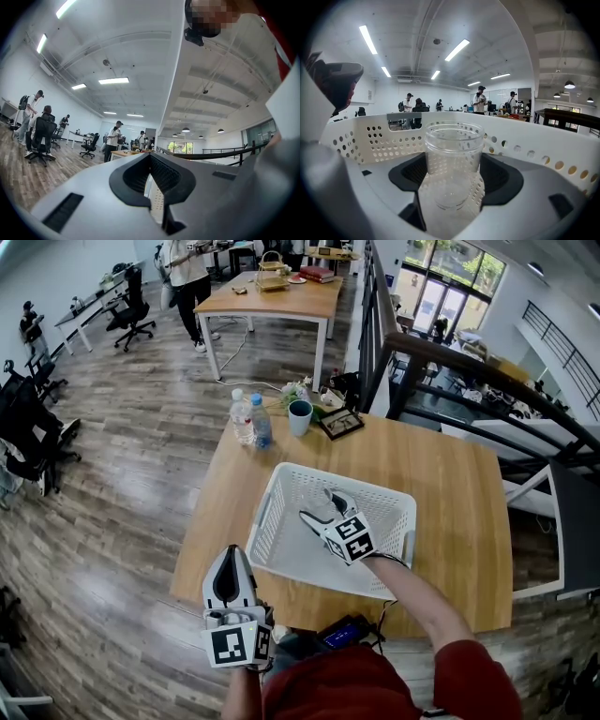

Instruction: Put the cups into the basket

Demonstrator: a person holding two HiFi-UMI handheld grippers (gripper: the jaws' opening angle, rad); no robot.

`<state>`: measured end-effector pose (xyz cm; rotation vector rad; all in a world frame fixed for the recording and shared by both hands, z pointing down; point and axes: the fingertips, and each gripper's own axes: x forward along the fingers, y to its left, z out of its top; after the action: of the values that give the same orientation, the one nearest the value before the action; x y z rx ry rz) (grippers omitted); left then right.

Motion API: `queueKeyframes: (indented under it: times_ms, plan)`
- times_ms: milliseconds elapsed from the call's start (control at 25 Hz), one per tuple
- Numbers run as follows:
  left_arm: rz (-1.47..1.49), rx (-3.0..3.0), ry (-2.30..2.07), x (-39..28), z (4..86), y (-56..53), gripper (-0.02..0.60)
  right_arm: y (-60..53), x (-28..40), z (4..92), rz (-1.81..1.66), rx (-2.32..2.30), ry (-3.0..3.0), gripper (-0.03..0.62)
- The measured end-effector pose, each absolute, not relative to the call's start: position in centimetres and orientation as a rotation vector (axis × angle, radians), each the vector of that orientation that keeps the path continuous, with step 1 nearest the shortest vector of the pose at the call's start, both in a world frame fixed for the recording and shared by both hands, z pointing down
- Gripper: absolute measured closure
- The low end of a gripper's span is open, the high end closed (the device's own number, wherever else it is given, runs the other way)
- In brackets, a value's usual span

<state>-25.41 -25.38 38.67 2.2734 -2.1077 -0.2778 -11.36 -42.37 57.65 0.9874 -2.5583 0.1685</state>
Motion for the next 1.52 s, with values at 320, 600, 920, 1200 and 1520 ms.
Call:
queueKeyframes:
  times_ms: [320, 600, 920, 1200, 1520]
  plan:
    - [-0.286, 2.28, -2.099, -25.2, 38.62, -25.41, 0.581, -42.03, -11.15, 57.74, 0.187, 0.973, -2.557, 0.263]
    - [-0.288, 2.284, -2.099, -25.18, 38.45, -25.34, 0.581, -41.97, -10.92, 58.04, 0.193, 0.973, -2.542, 0.261]
    - [-0.289, 2.286, -2.101, -25.33, 38.43, -25.19, 0.581, -41.83, -10.96, 58.04, 0.198, 0.981, -2.548, 0.249]
    - [-0.288, 2.287, -2.103, -25.4, 38.3, -25.1, 0.581, -41.85, -10.83, 57.8, 0.209, 0.989, -2.552, 0.245]
    - [-0.3, 2.289, -2.093, -25.2, 38.59, -25.04, 0.581, -41.71, -10.53, 57.4, 0.201, 1.021, -2.559, 0.244]
